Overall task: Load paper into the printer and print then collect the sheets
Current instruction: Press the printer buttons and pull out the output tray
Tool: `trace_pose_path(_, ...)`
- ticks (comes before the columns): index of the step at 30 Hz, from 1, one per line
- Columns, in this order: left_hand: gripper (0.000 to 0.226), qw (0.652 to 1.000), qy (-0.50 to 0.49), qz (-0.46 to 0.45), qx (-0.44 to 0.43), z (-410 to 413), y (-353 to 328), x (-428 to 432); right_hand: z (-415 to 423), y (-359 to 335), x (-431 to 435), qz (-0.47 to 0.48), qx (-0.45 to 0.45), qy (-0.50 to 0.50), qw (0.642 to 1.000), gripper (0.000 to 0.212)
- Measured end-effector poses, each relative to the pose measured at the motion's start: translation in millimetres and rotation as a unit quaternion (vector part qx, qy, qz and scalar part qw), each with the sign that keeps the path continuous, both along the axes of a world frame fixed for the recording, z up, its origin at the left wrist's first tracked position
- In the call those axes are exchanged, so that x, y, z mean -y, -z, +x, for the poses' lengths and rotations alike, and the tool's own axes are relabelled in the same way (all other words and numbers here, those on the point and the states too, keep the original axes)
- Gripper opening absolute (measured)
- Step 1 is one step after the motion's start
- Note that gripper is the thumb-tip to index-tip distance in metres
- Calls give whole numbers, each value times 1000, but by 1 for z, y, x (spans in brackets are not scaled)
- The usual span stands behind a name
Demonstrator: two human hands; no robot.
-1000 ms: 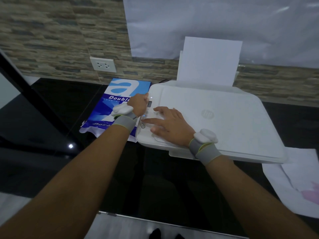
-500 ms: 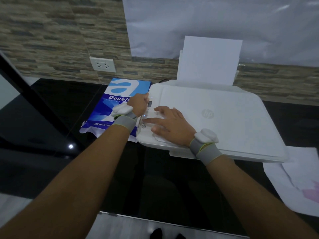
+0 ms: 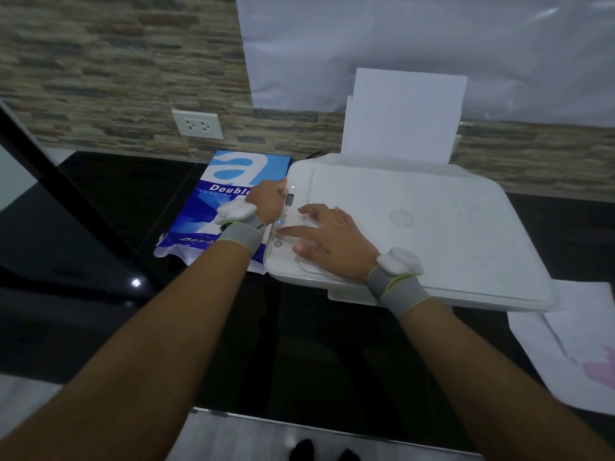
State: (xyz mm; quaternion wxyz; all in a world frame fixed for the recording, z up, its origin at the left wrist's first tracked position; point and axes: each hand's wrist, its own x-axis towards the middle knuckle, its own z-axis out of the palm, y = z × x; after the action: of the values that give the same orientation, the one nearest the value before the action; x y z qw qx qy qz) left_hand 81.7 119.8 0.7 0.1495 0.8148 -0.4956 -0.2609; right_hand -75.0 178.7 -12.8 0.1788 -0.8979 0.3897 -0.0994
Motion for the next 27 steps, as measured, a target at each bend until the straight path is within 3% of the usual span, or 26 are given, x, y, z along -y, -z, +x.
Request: trace_pose_path(27,51,998,-50,-16,-33,-1,4,3,-1,0,0,10,2,5,1000,35)
